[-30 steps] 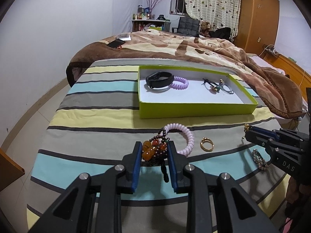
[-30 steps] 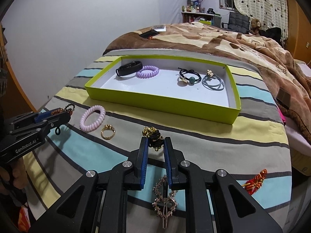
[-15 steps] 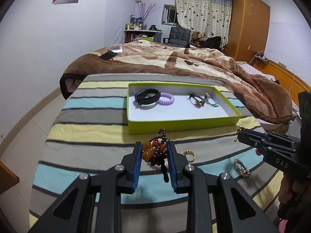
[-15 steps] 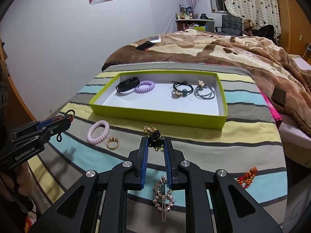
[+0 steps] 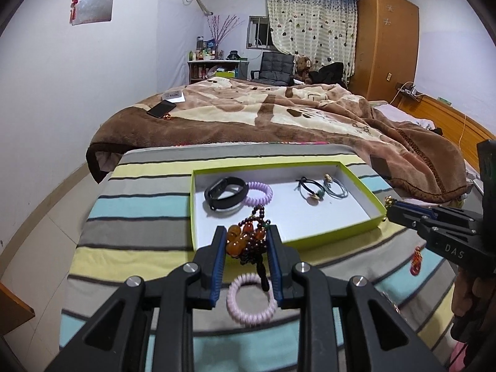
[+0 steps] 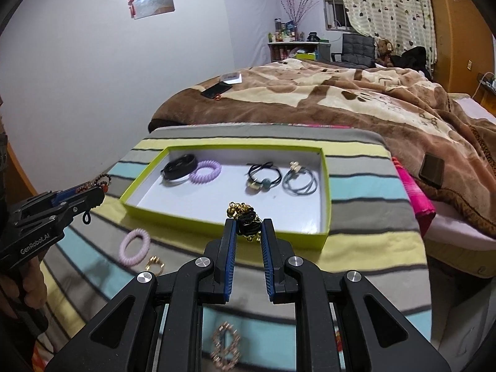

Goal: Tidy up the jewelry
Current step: 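Carry the amber charm and gold brooch over the green box with both tools, then open both tools to drop the charm and brooch into the box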

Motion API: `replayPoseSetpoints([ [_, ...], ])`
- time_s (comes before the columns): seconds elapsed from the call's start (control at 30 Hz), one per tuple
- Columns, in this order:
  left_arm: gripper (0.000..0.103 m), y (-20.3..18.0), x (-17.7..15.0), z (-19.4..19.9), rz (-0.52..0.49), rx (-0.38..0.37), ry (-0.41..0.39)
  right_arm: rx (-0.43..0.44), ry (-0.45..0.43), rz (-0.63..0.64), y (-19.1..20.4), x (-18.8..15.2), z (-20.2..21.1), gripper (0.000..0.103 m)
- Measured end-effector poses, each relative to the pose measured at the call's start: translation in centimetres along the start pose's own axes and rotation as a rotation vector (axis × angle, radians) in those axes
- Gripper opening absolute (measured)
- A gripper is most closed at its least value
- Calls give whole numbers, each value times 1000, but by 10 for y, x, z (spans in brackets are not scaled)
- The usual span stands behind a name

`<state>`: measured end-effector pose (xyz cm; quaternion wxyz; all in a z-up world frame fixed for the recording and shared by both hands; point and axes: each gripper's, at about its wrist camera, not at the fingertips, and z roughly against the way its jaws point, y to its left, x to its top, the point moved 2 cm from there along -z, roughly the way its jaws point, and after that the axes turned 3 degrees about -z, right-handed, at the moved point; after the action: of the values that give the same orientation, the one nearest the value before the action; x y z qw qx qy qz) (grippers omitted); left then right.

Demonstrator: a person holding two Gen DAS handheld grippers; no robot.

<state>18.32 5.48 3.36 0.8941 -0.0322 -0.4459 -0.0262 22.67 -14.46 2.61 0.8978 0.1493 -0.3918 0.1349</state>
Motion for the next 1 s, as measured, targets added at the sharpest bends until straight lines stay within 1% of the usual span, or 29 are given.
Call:
replayPoseSetpoints([
  [0.2, 27, 6, 10, -27, -16, 17, 27, -26, 15, -18, -17, 14, -23, 17],
  [0.37, 27, 12, 13, -52, -20, 32, 67, -56, 57, -31, -30, 19, -49, 17],
  [0.5, 27, 17, 9, -71, -2, 24, 110, -79, 89, -30, -34, 19, -67, 17],
  [0.8, 27, 22, 4, -96, -2, 37, 183, -114, 135, -24, -39, 17, -88, 17],
  [1.0, 28, 18, 1, -104, -9, 35, 209, -114, 146, -14, -38, 18, -93, 17],
])
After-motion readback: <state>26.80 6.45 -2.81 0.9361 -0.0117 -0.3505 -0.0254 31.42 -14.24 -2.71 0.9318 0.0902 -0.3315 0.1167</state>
